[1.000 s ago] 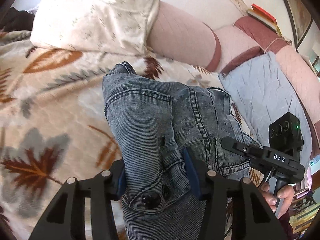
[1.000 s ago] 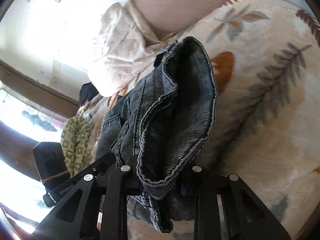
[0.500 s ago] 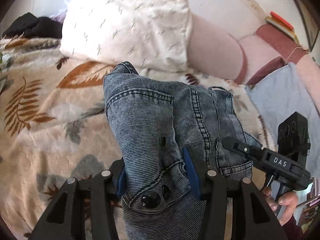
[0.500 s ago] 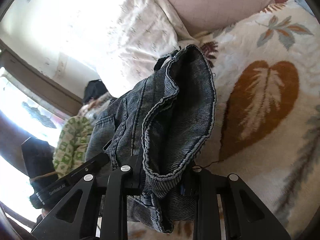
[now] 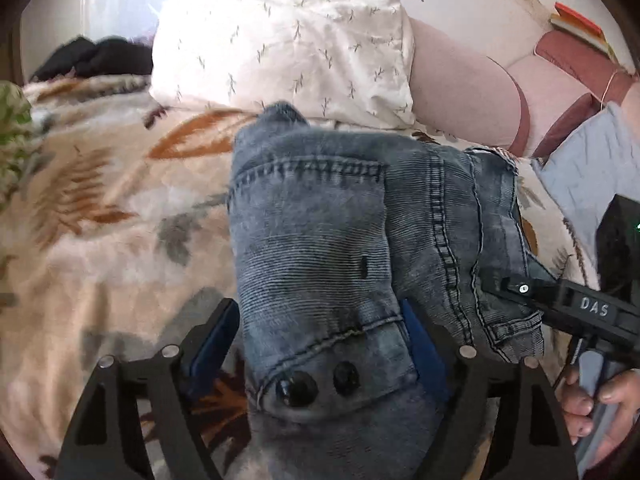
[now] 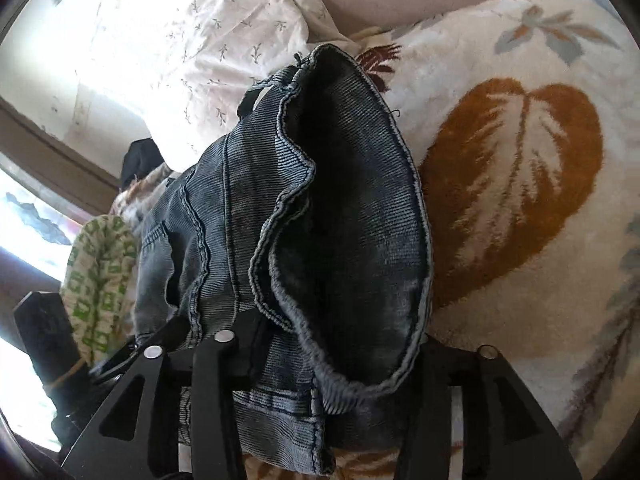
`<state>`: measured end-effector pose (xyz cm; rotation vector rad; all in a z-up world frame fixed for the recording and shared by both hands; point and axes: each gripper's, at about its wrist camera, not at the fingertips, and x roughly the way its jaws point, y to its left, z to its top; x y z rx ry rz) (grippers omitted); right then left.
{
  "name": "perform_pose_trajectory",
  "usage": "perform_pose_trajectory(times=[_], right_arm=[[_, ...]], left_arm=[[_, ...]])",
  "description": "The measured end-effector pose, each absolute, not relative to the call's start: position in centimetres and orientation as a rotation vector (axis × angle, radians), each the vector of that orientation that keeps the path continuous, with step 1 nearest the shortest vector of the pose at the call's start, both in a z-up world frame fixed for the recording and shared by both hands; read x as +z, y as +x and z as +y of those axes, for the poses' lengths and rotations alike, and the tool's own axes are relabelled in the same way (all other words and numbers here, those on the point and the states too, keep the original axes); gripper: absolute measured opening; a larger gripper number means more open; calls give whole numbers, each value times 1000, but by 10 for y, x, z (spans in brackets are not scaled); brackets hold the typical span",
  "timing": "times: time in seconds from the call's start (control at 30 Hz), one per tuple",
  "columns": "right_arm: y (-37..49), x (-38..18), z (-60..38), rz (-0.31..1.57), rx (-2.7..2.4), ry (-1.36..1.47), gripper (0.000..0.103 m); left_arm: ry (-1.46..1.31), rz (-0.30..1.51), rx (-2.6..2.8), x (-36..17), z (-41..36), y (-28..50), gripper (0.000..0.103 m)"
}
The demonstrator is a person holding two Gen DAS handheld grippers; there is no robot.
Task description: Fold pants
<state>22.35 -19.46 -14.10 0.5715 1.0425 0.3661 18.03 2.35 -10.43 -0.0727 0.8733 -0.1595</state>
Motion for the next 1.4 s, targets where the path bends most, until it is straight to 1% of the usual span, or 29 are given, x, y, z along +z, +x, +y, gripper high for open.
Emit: perform_pose_trajectory(times=[0.03,0.1,0.17,0.23,0.27,0.37,0.47,0.6,0.73,0.87,0.9,1.0,1.17,1.23,1.4], right_arm=[[222,-138,-194,1042,351,569,52],[216,-126,-200,1021,339,583,54],[204,-107,-208,958,340,587,56],[189,-90,-215,899,334,572,60],[178,-81,-217,869,331,554,60],[147,-61,-215,795,327,498,60],[116,-41,-206,715,324,445,63],[68,-26,-195,621,323,390,76],[30,-11,-180,513,307,279,77],[9,0,-179,444,298,311,78],[4,1,-179,434,294,317,80],[-11,9,-170,403,286,286,81],[-43,19,-154,341,306,258,81],[-51,20,-149,322,300,252,84],[-66,21,-133,293,283,208,85]], left_arm=[[-36,842,-143,-95,20,173,83],[60,770,-109,-74,11,156,84],[125,707,-75,-52,4,135,88],[135,654,-64,-34,2,116,101],[139,627,-48,-24,0,103,103],[145,582,-24,-4,-2,74,103],[164,574,27,9,-4,52,103],[175,538,69,21,2,24,103],[150,503,78,34,13,-7,103],[151,465,102,45,22,-35,103],[150,458,108,47,25,-41,103],[132,441,122,53,33,-56,103],[110,429,148,53,46,-71,103],[105,425,159,52,50,-77,103],[98,439,172,45,56,-86,103]])
